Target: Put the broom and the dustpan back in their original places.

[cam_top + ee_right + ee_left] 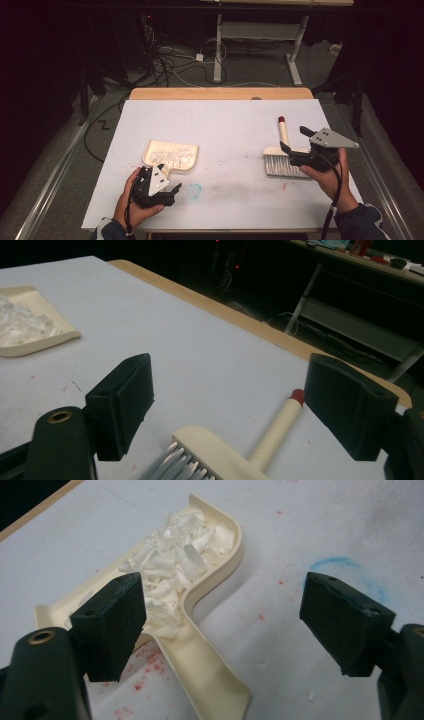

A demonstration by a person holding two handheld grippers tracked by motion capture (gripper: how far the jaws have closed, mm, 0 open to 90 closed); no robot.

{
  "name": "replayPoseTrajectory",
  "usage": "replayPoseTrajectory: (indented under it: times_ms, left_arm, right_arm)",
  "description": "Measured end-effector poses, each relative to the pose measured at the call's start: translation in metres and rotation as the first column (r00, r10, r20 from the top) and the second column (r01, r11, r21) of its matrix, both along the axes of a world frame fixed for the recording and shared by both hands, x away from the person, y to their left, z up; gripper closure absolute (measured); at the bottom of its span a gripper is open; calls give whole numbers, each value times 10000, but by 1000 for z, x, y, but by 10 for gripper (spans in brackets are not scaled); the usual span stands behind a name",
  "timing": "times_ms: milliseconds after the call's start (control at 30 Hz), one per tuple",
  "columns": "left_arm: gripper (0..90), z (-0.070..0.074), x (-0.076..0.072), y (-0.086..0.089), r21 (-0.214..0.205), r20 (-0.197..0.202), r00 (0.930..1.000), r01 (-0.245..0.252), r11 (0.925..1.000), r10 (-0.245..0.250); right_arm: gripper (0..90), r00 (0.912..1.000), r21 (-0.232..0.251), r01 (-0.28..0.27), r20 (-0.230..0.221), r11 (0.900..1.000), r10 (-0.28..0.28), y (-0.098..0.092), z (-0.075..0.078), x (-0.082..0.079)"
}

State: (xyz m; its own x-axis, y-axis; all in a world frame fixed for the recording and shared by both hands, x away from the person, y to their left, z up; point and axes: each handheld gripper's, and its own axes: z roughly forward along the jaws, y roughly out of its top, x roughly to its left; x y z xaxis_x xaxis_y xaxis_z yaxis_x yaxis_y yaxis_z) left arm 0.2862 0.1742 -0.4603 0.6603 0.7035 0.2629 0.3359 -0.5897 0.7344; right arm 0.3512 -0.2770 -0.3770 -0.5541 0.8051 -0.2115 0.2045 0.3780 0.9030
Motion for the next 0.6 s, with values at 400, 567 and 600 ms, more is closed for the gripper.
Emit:
replayPoseTrajectory:
  times_ms: [400,567,600]
  left_arm:
    - [182,1,-2,-1,-15,125,9999,59,10000,-59]
    - [182,1,-2,-1,28,109,9999,85,10000,-85]
    - [182,1,-2,-1,35,105,9999,78,10000,-78]
  right_arm:
    - [213,9996,-394,-240,164,9989,247,2,-7,-21]
    - [213,9996,-425,-229,139,9988,235,-2,-10,-28]
    - [213,9996,-477,-233,153,9986,240,-3,-11,-29]
